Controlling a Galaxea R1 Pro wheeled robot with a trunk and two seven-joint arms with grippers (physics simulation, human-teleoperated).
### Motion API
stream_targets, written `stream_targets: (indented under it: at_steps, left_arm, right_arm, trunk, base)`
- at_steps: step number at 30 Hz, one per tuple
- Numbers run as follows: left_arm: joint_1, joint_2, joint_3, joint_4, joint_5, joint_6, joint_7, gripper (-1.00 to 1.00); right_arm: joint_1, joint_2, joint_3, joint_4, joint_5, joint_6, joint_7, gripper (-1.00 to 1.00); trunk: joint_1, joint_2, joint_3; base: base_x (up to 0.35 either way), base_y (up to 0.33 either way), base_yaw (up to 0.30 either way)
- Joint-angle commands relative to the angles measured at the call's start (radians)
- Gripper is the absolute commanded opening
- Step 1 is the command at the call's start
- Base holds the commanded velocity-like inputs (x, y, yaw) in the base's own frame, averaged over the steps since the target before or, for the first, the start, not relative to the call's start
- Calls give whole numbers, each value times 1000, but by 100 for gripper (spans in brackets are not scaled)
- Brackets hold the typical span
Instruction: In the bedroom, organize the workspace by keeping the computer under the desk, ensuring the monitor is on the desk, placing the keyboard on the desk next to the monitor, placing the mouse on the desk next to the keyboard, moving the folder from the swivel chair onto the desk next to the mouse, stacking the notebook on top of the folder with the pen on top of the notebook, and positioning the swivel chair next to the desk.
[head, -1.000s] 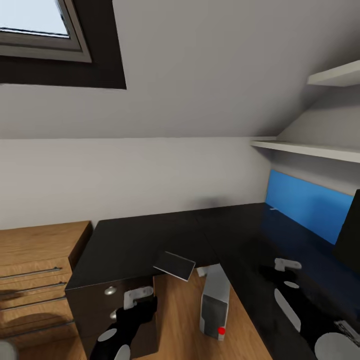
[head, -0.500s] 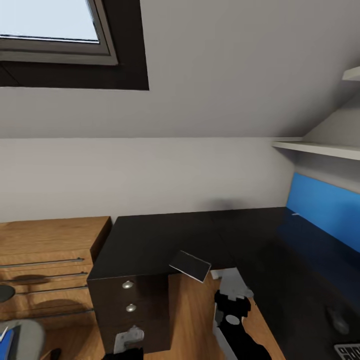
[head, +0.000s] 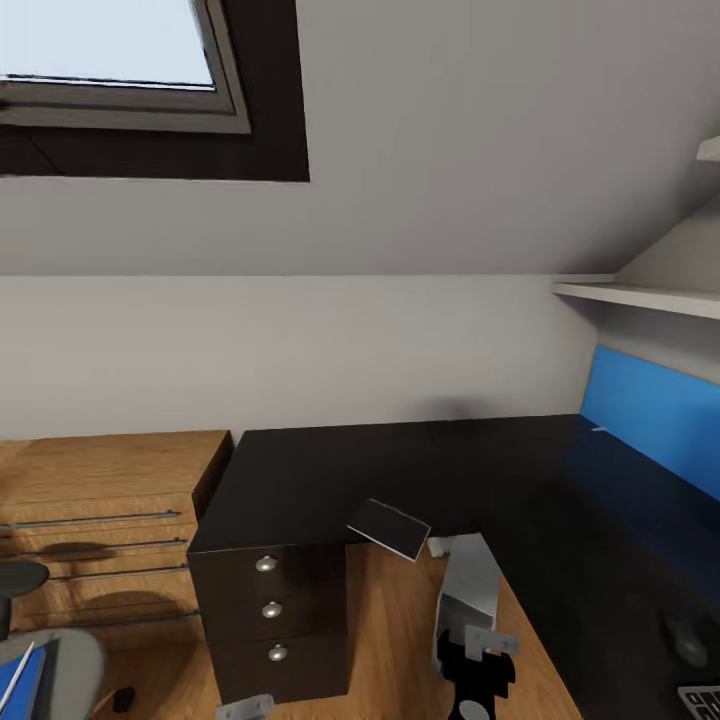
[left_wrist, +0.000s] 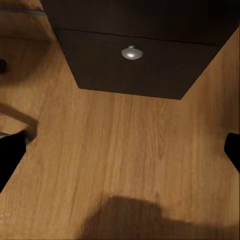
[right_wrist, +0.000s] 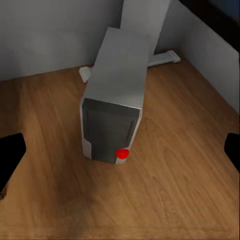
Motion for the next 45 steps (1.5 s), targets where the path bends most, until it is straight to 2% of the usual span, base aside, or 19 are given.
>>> stream_targets:
  at_steps: [1,3,6,8,13,14,15,16,19,21,30,36,45]
  left_arm:
    - [-1,0,-4,1,6,-3,7,100]
    - [-1,0,-5,9,7,-18,8,100]
    - [-1,-1,-7,46,6,-27,7,100]
    - [-1,-3,-9,67,5,-28,7,100]
    - [-1,-9,-39,96,4,-31,7,100]
    - [-1,-9,-44,98,4,-32,7,100]
    - [-1,-8,-51,102,3,-32,7,100]
    - [-1,-8,-51,102,3,-33,8,100]
    - [-1,-8,-52,102,3,-104,10,100]
    - [-1,-8,-52,101,4,-220,8,100]
    - [-1,-8,-57,101,4,-240,9,100]
    - [-1,-9,-89,102,5,-241,13,100]
    - [-1,-10,-94,116,6,-241,13,100]
  right_arm:
    - [-1,-1,7,4,-10,-6,-6,100]
    - [-1,-3,6,23,-10,-26,-4,100]
    - [-1,-5,7,73,-10,-116,0,100]
    - [-1,-4,8,106,-10,-147,1,100]
    - [-1,0,10,168,-11,-183,26,100]
    - [-1,0,10,174,-11,-186,42,100]
    - [-1,-1,10,186,-10,-215,92,100]
    - [-1,-1,10,193,-9,-230,97,100]
    - [-1,0,10,231,-8,-290,104,100]
    - [-1,0,10,241,-8,-308,106,100]
    - [-1,2,11,242,-9,-318,107,100]
    - [-1,2,11,243,-9,-353,107,100]
    - [-1,5,12,244,-9,-374,107,100]
  trunk:
    - [0,-1,-1]
    - [0,-1,-1]
    - [0,-1,-1]
    - [0,-1,-2]
    - [0,-1,-4]
    - [0,-1,-4]
    - [0,-1,-4]
    - [0,-1,-5]
    - [0,-1,-6]
    - [0,-1,-7]
    - [0,-1,-10]
    - [0,-1,-13]
    - [0,-1,-14]
  base:
    - [-240,220,239]
    - [-247,225,258]
    - [-251,228,273]
    - [-253,231,277]
    - [-199,271,279]
    - [-157,298,279]
    - [-137,278,279]
    - [-107,190,279]
    - [-30,53,279]
    - [-6,10,279]
    - [-1,1,279]
    - [0,0,279]
    - [0,0,282]
